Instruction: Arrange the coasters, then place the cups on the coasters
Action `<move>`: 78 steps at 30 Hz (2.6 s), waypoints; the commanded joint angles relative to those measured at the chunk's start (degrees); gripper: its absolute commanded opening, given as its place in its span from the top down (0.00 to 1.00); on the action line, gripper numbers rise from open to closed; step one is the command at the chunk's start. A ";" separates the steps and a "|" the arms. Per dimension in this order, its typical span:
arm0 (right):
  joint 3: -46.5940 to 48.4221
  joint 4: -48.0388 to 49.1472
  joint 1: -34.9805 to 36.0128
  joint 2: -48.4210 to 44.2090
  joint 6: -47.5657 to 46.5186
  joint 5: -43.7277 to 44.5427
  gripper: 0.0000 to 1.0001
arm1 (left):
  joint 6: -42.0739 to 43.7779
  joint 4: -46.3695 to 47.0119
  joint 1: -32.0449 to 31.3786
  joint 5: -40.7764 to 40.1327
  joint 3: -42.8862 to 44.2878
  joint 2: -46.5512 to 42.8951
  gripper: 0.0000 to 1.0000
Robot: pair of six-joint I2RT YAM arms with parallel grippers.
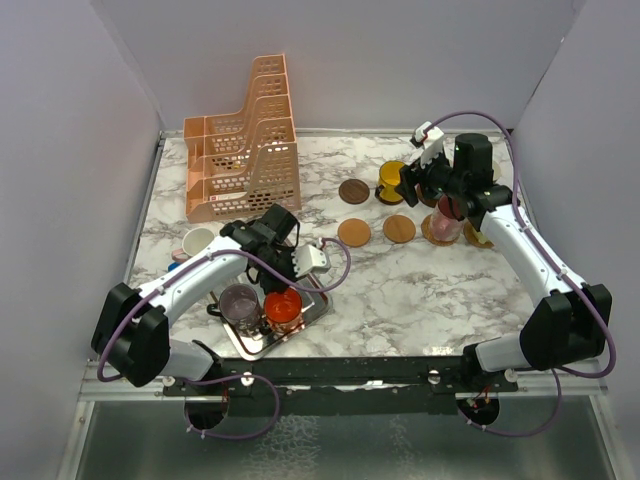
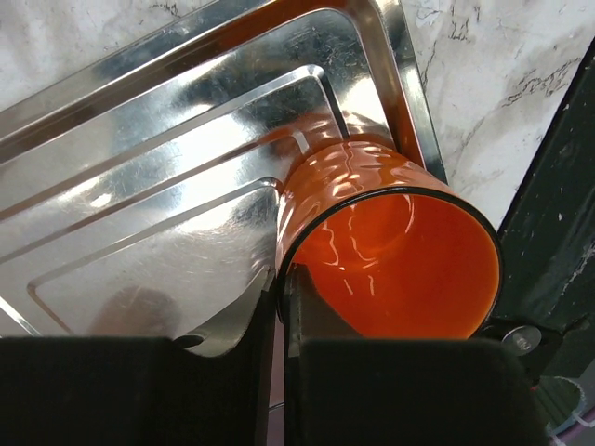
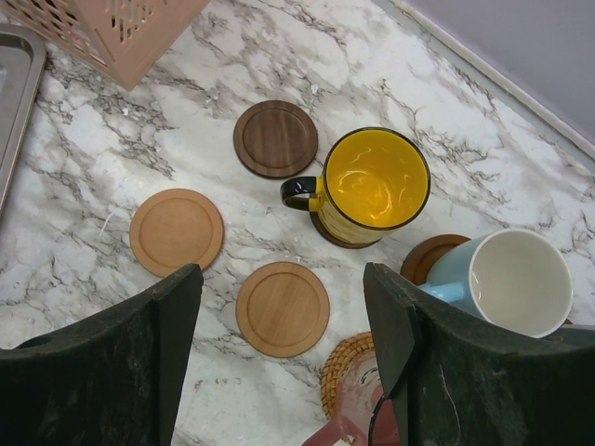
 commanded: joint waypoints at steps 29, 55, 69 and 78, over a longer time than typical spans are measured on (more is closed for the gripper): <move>-2.58 4.80 0.00 -2.82 10.76 -7.46 0.33 | -20.60 6.62 0.13 -3.10 44.39 21.32 1.00; 10.16 -4.42 3.97 6.27 21.67 4.92 0.52 | -41.50 21.73 -3.72 -16.65 60.94 34.28 1.00; 10.05 -4.48 4.80 9.77 20.03 14.89 0.86 | -41.60 22.84 -7.90 -26.10 61.58 35.79 1.00; 7.65 -3.17 4.80 8.94 19.85 17.02 0.99 | -37.05 23.54 -7.72 -19.15 60.25 33.92 0.92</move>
